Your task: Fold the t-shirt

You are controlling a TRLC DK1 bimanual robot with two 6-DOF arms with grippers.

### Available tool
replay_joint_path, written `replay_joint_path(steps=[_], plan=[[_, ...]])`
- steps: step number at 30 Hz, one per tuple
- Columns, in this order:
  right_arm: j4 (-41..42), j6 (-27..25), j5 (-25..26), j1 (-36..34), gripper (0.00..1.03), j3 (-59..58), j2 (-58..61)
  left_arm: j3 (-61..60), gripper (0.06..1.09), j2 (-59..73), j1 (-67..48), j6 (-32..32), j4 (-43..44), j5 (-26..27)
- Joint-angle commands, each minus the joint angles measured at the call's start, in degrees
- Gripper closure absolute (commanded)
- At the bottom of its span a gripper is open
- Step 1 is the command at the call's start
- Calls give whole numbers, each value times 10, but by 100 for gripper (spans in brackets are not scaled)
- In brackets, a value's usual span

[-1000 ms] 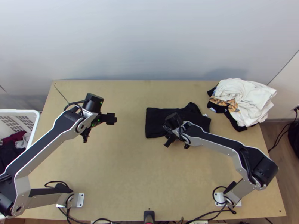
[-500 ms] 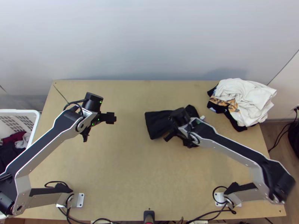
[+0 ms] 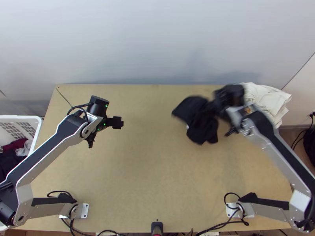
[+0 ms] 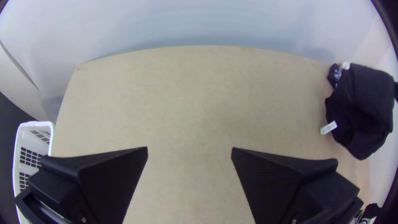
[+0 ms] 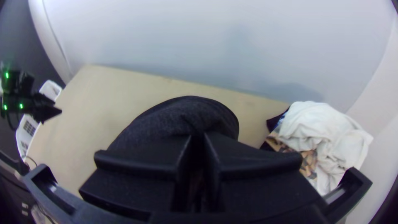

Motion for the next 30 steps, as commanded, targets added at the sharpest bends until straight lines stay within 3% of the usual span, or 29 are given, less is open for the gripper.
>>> replay_joint_path(steps=[1,8,15,20,30], plan=[[-58,34,-38,-165,100,161,-21,2,10,5,0,-1,1,0],[-124,56,-125,-421,100,389,42,-3,11,6,2,8,1,0],[-125,52,-215,-597,100,455,118,-17,11,6,2,10,1,0],[-86,36,-217,-599,100,451,195,-28,11,5,2,10,1,1],[-44,39,-173,-481,100,512,406,-50,11,-27,23,10,0,1]])
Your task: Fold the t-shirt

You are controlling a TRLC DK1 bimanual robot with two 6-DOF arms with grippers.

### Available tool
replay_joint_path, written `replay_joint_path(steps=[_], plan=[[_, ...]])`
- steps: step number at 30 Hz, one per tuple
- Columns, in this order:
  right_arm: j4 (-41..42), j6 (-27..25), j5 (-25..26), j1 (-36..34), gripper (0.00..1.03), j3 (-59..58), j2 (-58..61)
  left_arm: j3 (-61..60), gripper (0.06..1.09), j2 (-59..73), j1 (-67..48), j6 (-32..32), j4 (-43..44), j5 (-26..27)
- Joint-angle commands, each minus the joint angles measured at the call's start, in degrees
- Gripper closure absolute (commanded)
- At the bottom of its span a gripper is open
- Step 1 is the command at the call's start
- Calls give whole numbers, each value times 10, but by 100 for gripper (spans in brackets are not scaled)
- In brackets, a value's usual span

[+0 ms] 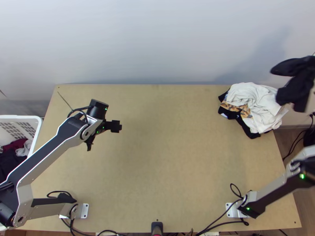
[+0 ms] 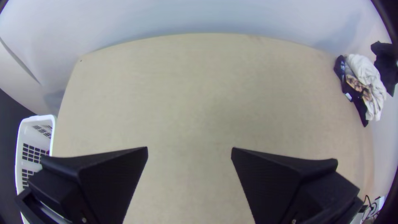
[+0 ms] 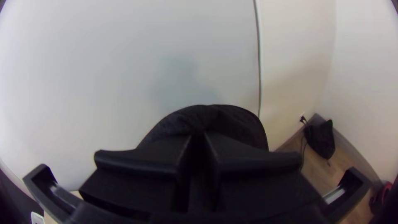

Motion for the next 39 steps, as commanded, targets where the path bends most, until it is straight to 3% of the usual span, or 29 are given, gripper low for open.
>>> replay_joint_path(steps=[1,11,17,24,33,34,35,36,38,39], plan=[[11,2,20,67,100,42,129,-15,11,-23,16,0,-1,1],[-15,14,23,155,100,-79,70,-23,11,-31,37,0,-1,4],[-10,-8,20,142,100,-222,-35,-23,11,-29,39,-1,3,7],[8,-40,-27,109,100,-365,-167,-19,11,-27,38,-1,4,8],[86,-56,-27,119,100,-496,-168,-14,11,-28,25,-6,4,9],[99,-52,-27,119,95,-502,-163,-14,11,-29,25,-5,4,8],[100,-49,-27,119,81,-501,-161,-14,11,-32,25,-5,4,8],[101,-39,-27,117,63,-499,-158,-14,11,-35,25,-4,4,8],[101,-21,-27,114,18,-487,-158,-12,11,-41,28,-4,4,8],[101,-10,-27,114,5,-480,-159,-11,11,-43,29,-4,4,7]])
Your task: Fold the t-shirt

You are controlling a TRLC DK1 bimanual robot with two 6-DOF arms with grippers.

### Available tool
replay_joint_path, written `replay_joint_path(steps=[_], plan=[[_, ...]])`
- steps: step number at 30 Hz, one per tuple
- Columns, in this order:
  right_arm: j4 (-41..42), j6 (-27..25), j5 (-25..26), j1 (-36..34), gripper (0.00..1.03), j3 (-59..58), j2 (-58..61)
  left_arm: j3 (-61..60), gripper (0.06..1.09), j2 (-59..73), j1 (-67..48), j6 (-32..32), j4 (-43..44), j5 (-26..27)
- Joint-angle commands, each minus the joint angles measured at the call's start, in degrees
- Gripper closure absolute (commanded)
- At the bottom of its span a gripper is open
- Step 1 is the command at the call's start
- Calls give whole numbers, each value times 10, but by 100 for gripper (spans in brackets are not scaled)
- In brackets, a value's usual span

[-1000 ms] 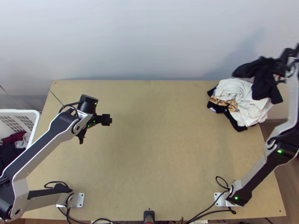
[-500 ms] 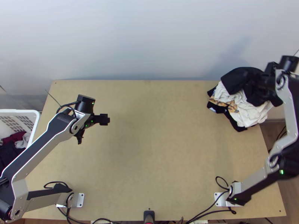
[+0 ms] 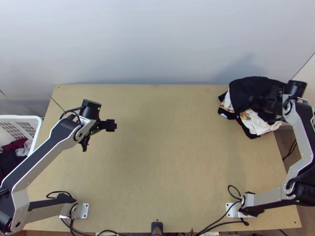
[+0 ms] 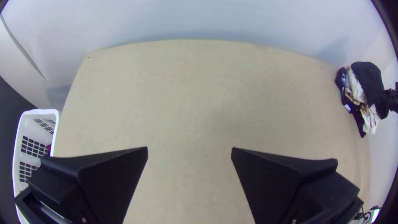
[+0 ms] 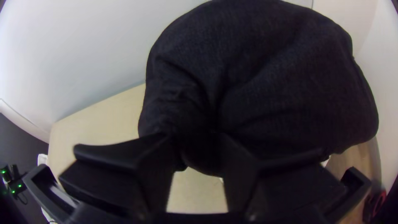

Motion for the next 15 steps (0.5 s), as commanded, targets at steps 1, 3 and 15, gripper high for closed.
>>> replay_joint_path(steps=[1,3,15], plan=[[24,37,0,-3,3,-11,-7,4,11,-16,3,0,0,-2],[25,36,0,-2,3,-5,-27,6,10,-25,5,0,5,-15],[29,29,48,33,3,-2,-192,-28,10,-145,67,34,28,-67]])
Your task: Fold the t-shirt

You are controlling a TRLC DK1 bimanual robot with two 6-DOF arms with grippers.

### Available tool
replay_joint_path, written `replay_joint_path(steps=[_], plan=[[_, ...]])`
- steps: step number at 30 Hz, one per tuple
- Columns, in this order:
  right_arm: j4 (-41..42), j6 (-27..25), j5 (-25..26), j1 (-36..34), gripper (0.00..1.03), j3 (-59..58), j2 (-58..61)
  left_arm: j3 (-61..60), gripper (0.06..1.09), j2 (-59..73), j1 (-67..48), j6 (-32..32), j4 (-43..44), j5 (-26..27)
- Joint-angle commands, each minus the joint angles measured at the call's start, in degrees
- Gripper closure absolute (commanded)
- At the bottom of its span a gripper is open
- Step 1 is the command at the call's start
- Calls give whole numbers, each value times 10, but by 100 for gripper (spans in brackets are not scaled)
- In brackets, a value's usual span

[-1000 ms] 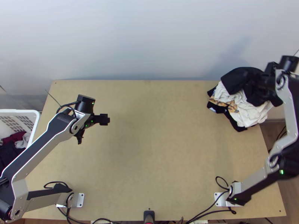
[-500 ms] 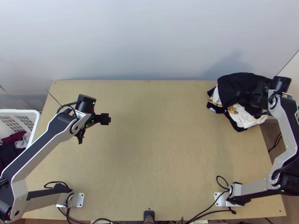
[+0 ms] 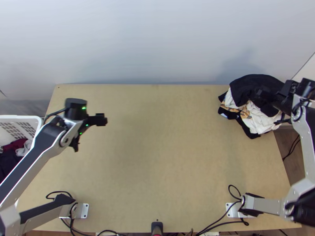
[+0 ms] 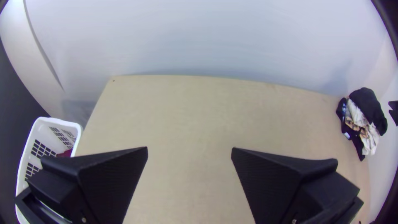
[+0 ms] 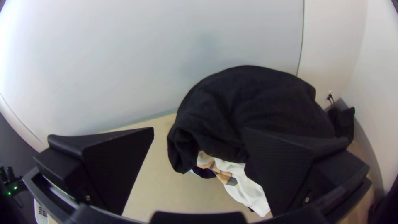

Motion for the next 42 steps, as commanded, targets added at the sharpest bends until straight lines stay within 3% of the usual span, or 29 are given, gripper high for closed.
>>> replay_joint_path(steps=[1,11,19,25,28,31,34,37,42], plan=[[3,-9,39,35,3,-19,-104,-37,10,-78,47,24,9,-18],[41,-8,172,193,3,-304,-317,-195,10,-239,103,84,80,-33],[194,-83,265,222,3,-550,-482,-375,10,-427,157,146,171,-33],[216,-115,364,293,3,-689,-676,-498,10,-564,173,172,214,-33],[233,-97,377,284,3,-700,-690,-542,10,-651,174,193,226,-30],[239,-82,385,277,3,-720,-705,-545,10,-653,172,194,244,-27],[241,-84,388,270,3,-750,-796,-561,10,-659,151,194,278,-24],[238,-70,387,270,3,-749,-793,-595,10,-689,147,195,334,-24],[238,-71,387,289,3,-749,-794,-631,10,-684,145,170,315,-23]])
